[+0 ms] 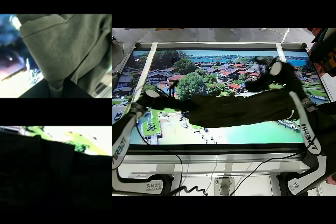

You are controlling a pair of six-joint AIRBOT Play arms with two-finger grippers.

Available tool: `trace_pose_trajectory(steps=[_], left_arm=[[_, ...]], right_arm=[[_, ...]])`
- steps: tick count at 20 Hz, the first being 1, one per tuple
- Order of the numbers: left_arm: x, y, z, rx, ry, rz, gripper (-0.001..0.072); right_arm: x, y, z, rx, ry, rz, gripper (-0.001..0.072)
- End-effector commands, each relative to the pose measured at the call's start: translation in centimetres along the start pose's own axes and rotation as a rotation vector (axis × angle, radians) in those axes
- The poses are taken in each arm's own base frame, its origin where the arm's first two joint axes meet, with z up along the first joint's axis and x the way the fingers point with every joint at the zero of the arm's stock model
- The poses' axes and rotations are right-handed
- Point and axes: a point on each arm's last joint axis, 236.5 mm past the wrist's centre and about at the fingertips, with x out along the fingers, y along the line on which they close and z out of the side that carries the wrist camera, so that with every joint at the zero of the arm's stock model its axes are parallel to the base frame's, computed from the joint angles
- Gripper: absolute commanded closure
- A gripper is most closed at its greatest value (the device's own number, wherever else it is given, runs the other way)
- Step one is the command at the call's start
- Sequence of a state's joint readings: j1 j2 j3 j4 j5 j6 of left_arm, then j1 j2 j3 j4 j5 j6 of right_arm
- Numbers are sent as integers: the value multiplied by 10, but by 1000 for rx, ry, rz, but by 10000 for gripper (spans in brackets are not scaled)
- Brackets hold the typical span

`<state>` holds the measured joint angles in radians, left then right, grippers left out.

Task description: Fold the clothes and pants, and hang the long-sleeved shirts on hangers.

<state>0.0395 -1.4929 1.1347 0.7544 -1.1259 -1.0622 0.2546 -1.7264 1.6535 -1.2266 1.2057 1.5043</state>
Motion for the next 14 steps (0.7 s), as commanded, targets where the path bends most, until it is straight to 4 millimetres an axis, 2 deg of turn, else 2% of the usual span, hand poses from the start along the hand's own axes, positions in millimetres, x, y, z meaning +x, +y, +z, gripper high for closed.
trace_pose_trajectory(steps=[1,4,6,7,8,10,11,12,14], left_arm=[[-63,-22,10,48,-8,78,674],[-109,-61,16,136,-82,81,674],[-132,-81,18,185,-145,92,674],[-140,-89,17,205,-169,95,674],[-147,-95,16,220,-188,97,674],[-154,-108,17,220,-219,74,673],[-154,-116,18,189,-228,36,674],[-152,-125,20,151,-232,-12,674],[-143,-134,23,136,-228,-48,674]], right_arm=[[63,85,-53,-3,110,165,683],[111,180,-85,61,93,336,683],[126,240,-98,71,50,415,683],[129,264,-101,61,13,436,683],[129,280,-106,34,-11,443,683],[127,289,-114,-10,-12,438,682],[125,280,-112,-38,-8,417,682],[118,267,-106,-57,-6,395,682],[94,224,-86,-96,-8,325,682]])
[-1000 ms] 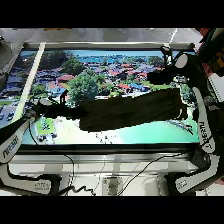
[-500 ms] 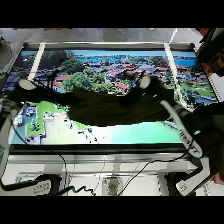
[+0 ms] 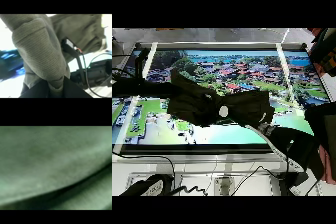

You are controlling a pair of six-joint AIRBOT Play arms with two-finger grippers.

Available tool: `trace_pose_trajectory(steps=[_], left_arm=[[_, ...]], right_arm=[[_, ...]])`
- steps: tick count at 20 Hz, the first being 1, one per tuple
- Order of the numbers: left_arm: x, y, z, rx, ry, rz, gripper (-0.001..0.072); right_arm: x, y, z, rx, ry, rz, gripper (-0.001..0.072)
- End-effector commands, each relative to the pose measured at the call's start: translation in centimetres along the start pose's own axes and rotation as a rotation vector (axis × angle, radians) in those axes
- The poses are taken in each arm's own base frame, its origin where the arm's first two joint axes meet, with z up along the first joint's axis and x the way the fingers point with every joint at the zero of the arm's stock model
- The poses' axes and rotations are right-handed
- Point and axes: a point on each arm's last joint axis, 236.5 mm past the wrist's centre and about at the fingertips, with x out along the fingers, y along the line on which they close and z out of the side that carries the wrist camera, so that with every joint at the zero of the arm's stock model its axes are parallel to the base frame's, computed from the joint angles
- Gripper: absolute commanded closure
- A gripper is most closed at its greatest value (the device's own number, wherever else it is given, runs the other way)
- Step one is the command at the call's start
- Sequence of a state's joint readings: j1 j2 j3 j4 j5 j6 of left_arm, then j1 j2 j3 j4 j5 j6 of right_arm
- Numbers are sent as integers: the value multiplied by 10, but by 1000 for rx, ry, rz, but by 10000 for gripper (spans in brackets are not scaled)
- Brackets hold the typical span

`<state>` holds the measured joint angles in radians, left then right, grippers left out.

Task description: Fold the clothes and pants, and hang the long-sleeved shirts on hangers.

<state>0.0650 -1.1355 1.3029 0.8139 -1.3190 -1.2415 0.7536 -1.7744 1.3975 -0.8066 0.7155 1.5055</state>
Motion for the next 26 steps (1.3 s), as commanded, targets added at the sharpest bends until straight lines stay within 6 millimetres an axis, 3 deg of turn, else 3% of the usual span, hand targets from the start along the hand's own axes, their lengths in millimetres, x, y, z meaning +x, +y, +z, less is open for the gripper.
trace_pose_trajectory(steps=[1,4,7,10,12,14,15,16,17,20,23,25,26], left_arm=[[9,-22,8,-48,-22,-67,674],[42,-37,22,-107,-58,-85,674],[96,-83,29,-88,-89,-162,675],[155,-148,28,-161,-138,-295,675],[196,-185,17,-168,-144,-330,675],[233,-222,8,-141,-159,-352,673],[250,-238,7,-131,-190,-358,637],[263,-251,7,-127,-226,-360,370],[273,-264,8,-129,-261,-367,-7],[274,-291,14,-114,-339,-390,-1],[268,-283,21,64,-367,-343,-1],[261,-268,24,165,-332,-307,0],[256,-257,25,209,-298,-285,0]], right_arm=[[-57,-43,22,-74,1,-116,682],[-166,-115,47,-78,-29,-299,682],[-279,-171,63,-7,-150,-416,682],[-366,-213,69,107,-313,-500,683],[-401,-237,64,174,-374,-540,682],[-422,-258,58,227,-402,-569,682],[-430,-267,55,248,-414,-584,682],[-437,-274,53,266,-426,-594,682],[-444,-281,52,277,-442,-607,682],[-472,-307,50,283,-489,-708,681],[-490,-344,31,297,-448,-829,682],[-479,-373,10,343,-381,-818,683],[-460,-385,-2,381,-348,-763,684]])
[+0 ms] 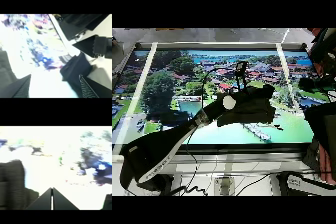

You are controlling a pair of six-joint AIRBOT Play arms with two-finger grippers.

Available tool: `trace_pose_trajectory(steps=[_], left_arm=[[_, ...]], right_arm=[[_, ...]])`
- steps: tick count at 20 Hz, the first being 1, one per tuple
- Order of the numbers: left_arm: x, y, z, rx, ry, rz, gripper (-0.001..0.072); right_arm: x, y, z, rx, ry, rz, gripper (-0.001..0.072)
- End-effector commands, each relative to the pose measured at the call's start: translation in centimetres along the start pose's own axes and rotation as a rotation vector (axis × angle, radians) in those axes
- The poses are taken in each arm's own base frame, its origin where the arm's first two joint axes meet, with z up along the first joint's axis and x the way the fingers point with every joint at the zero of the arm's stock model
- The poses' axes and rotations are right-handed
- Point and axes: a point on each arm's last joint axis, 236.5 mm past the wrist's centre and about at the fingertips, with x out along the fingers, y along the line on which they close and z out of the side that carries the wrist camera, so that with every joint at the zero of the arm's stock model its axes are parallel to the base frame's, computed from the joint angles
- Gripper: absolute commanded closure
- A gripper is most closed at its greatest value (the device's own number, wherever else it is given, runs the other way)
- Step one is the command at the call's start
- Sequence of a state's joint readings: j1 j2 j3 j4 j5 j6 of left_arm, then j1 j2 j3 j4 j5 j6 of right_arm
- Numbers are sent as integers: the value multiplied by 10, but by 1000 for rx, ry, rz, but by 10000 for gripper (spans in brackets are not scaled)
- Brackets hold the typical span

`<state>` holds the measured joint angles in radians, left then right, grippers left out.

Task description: Fold the clothes and pants, and hang the long-sleeved shirts on hangers.

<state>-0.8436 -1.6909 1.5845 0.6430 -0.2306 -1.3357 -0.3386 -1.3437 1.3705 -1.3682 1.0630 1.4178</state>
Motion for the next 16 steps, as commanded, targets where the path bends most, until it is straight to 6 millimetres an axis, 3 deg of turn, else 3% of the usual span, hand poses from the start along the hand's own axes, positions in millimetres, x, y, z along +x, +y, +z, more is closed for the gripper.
trace_pose_trajectory(steps=[1,3,4,5,7,8,12,16], left_arm=[[-18,23,7,177,91,43,0],[-35,45,14,195,152,76,2],[-42,56,18,184,172,90,2],[-46,66,20,174,185,102,2],[-52,80,20,156,216,119,2],[-54,83,18,153,230,121,2],[-56,85,15,149,246,122,2],[-56,85,15,149,246,122,3]], right_arm=[[43,-19,-46,13,142,71,684],[65,37,-96,3,282,405,685],[69,63,-111,54,323,549,683],[75,80,-117,136,341,631,634],[99,92,-128,297,376,639,62],[110,93,-133,359,397,609,16],[127,123,-138,463,443,627,8],[119,165,-124,482,418,741,8]])
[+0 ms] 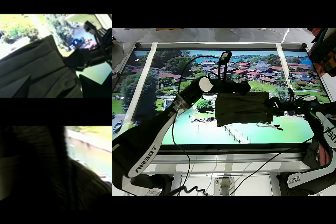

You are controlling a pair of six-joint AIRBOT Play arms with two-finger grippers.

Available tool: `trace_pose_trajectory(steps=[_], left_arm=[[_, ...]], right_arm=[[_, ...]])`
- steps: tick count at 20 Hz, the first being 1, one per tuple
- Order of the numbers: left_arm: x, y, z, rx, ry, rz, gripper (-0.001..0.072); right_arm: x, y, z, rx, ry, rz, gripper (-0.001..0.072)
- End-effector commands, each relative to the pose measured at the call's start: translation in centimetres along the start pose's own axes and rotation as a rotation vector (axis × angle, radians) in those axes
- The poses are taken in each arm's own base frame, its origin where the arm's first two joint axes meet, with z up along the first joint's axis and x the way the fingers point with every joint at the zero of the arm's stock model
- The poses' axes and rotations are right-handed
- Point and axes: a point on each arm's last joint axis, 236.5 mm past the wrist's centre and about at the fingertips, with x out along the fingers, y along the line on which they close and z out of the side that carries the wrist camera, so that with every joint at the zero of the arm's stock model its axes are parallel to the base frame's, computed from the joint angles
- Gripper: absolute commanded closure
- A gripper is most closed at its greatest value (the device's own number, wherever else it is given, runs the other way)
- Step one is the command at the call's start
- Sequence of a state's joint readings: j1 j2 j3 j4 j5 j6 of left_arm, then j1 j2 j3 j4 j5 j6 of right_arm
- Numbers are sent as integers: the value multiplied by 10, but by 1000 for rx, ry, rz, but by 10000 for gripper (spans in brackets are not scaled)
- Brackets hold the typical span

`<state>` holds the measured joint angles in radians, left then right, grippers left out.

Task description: Fold the clothes and pants, and hang the long-sleeved shirts on hangers.

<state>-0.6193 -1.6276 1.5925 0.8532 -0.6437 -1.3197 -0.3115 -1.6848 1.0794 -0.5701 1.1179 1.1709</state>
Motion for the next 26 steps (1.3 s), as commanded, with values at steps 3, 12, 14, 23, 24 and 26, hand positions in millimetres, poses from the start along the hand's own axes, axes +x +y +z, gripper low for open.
trace_pose_trajectory(steps=[3,12,14,23,24,26], left_arm=[[0,2,-3,1,13,1,2],[0,2,-2,0,12,1,2],[0,2,-3,0,13,1,3],[0,12,-8,50,36,38,11],[-1,17,-11,69,53,53,11],[-10,31,-19,112,109,92,11]], right_arm=[[10,48,0,16,12,151,9],[-7,64,-10,-121,112,124,9],[11,42,-17,-162,133,-24,9],[96,92,-30,-349,16,-123,292],[102,99,-28,-373,-11,-124,569],[103,110,-21,-405,-64,-125,682]])
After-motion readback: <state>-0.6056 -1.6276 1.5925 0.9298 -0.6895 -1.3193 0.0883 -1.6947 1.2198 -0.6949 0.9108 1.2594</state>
